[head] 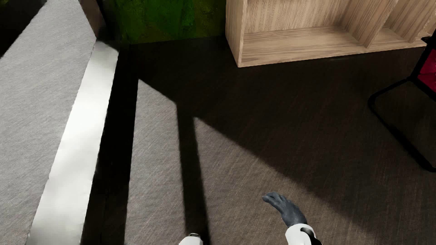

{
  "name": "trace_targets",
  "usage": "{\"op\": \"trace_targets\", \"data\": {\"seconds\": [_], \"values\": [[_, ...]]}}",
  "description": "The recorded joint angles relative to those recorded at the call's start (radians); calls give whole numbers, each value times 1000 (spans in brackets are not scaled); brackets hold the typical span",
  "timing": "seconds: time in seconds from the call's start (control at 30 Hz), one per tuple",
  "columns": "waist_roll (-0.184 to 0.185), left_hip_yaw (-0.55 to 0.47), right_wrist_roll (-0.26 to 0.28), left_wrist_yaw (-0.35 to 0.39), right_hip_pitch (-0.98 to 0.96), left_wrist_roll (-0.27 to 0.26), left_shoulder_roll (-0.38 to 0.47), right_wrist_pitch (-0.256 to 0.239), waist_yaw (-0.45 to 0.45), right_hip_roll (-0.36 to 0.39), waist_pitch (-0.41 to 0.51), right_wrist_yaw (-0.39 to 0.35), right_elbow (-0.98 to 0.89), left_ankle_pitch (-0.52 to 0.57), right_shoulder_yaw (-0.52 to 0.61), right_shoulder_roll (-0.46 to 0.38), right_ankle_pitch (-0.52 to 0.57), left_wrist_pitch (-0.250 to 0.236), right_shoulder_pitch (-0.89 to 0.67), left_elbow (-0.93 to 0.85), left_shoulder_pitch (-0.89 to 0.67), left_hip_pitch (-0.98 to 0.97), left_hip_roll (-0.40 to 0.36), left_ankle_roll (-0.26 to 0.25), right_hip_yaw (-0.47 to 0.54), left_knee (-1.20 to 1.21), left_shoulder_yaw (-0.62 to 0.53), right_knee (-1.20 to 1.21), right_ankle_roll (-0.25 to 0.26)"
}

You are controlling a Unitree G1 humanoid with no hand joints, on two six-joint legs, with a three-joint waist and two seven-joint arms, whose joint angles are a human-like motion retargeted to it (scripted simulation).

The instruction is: Walk to the bed

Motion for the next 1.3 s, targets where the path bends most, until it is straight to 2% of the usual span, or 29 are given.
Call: {"op": "trace_targets", "data": {"seconds": [0.03, 0.07, 0.1, 0.13, 0.17, 0.23, 0.27, 0.3, 0.37, 0.43, 0.47, 0.5, 0.57, 0.6, 0.63, 0.7, 0.73, 0.8, 0.83, 0.87, 0.9, 0.97, 1.03, 1.1, 1.17, 1.2, 1.23, 1.27, 1.3], "values": [[-16, 40, -1, -28, -58, 48, 18, 34, 9, -82, 1, -14, 20, -18, -5, -6, -8, 10, 4, 28, -51, 18, -1, 4, -31, 9, -34, 88, 4], [-30, 61, -4, -26, -99, 82, 37, 62, 11, -187, -1, -12, 56, -19, 2, -13, -25, 41, 5, 39, -103, 47, -5, 6, -63, -11, -35, 99, -27], [-43, 69, -12, 18, -120, 82, 49, 78, 9, -289, -4, 11, 106, -6, 17, -23, -38, 89, 3, 24, -149, 81, -12, 4, -121, -45, 8, 33, -112], [-52, 67, -22, 91, -123, 38, 51, 88, 4, -358, -8, 45, 160, 14, 31, -37, -60, 125, 1, -18, -182, 112, -18, -1, -175, -83, 92, -102, -185], [-57, 57, -32, 165, -113, -41, 44, 102, -4, -389, -11, 79, 208, 33, 38, -49, -60, 122, 6, -76, -212, 140, -26, -5, -211, -119, 188, -286, -216], [-55, 9, -43, 232, -93, -187, 49, 140, -18, -363, -13, 121, 271, 42, 23, -60, 114, 38, 23, -201, -285, 174, -45, -16, -159, -167, 271, -631, -189], [-51, -21, -39, 245, -90, -206, 75, 151, -19, -363, -12, 109, 282, 25, 5, -60, 151, -3, 40, -265, -328, 176, -56, -22, -142, -166, 243, -670, -185], [-47, -46, -26, 265, -95, -194, 107, 156, -17, -378, -10, 75, 286, 7, -16, -54, 116, -27, 59, -333, -368, 166, -67, -28, -165, -152, 202, -645, -200], [-32, -59, 4, 334, -109, -180, 117, 154, -17, -401, -9, 28, 308, -23, -30, -50, 91, -30, 82, -467, -397, 144, -69, -15, -220, -133, 184, -604, -224], [-15, 10, -15, 392, -95, -268, 52, 155, -25, -401, -15, 72, 329, -89, 14, -83, 108, -24, 79, -562, -350, 146, -33, -18, -252, -97, 212, -610, -223], [-9, 41, -24, 385, -86, -303, 33, 156, -28, -396, -18, 81, 323, -118, 26, -97, 120, -36, 74, -583, -319, 154, -20, -22, -259, -55, 193, -618, -220], [-3, 48, -16, 340, -78, -290, 38, 159, -30, -391, -22, 66, 306, -137, 19, -100, 131, -58, 73, -584, -291, 163, -20, -20, -260, 0, 147, -622, -218], [5, 7, 43, 183, -73, -148, 60, 163, -31, -377, -27, 8, 251, -158, -30, -77, 148, -105, 78, -520, -241, 191, -45, -23, -250, 99, 78, -615, -215], [8, -34, 75, 121, -79, -91, 43, 158, -31, -367, -29, -17, 219, -172, -50, -63, 152, -94, 80, -458, -214, 212, -65, -33, -237, 128, 97, -600, -216], [8, -87, 99, 102, -92, -76, 7, 151, -31, -358, -30, -35, 187, -183, -61, -53, 155, -45, 78, -380, -186, 237, -92, -45, -218, 141, 149, -578, -217], [1, -202, 121, 144, -136, -110, -58, 135, -34, -343, -26, -53, 116, -187, -67, -40, 159, 74, 74, -189, -155, 295, -148, -54, -170, 116, 256, -516, -221], [-6, -239, 123, 127, -164, -99, -65, 113, -39, -333, -20, -59, 76, -186, -68, -36, 169, 103, 74, -81, -151, 317, -167, -33, -141, 83, 256, -494, -227], [-27, -168, 109, -33, -211, 4, -42, 56, -59, -290, -5, -63, -29, -232, -51, -25, 244, 72, 70, 115, -167, 309, -137, 32, -82, 6, 159, -554, -224], [-39, -97, 83, -119, -230, 54, -33, 29, -69, -258, 1, -58, -78, -240, -34, -22, 326, 40, 64, 182, -182, 280, -108, 40, -47, -36, 111, -647, -185], [-50, -34, 43, -179, -250, 93, -28, 12, -75, -219, 4, -43, -118, -228, -14, -19, 399, 23, 60, 225, -198, 246, -83, 37, -13, -75, 77, -744, -83], [-62, 32, -3, -203, -271, 127, -25, 5, -78, -183, 5, -17, -149, -206, 6, -17, 387, 19, 61, 244, -215, 212, -55, 30, -3, -103, 51, -777, 3], [-78, 152, -53, -141, -288, 212, -8, -9, -86, -236, 4, 46, -180, -150, 34, -11, 179, 28, 84, 225, -247, 172, 14, 14, -102, -155, -10, -568, -33], [-87, 248, -31, -13, -211, 323, 9, 2, -103, -387, -8, 66, -163, -79, 9, -17, -3, 38, 134, 152, -286, 173, 62, -11, -285, -231, -90, -324, -173], [-90, 339, 6, 116, -105, 352, 21, 64, -120, -504, -29, 10, -104, -11, -62, -24, -98, 28, 181, 8, -315, 192, 102, -44, -314, -312, -78, -200, -241], [-92, 462, 54, 253, -19, 322, 31, 161, -119, -646, -53, -60, -5, 42, -155, -26, -178, -5, 184, -200, -315, 212, 158, -88, -351, -365, 4, -173, -259], [-95, 533, 61, 321, 24, 288, 42, 213, -110, -743, -65, -74, 47, 64, -187, -38, -221, -19, 171, -312, -303, 219, 197, -111, -441, -377, 60, -186, -272], [-98, 610, 37, 381, 70, 219, 48, 258, -99, -833, -75, -62, 79, 85, -191, -54, -256, -24, 157, -409, -288, 227, 248, -132, -585, -383, 131, -211, -294], [-98, 692, -7, 426, 107, 109, 57, 277, -89, -877, -84, -29, 85, 93, -165, -69, -273, -25, 142, -486, -265, 246, 314, -150, -727, -383, 210, -244, -290], [-92, 765, -45, 452, 103, -23, 78, 255, -88, -847, -88, 14, 73, 70, -121, -78, -285, -24, 123, -543, -230, 273, 399, -151, -766, -367, 286, -268, -185]]}}
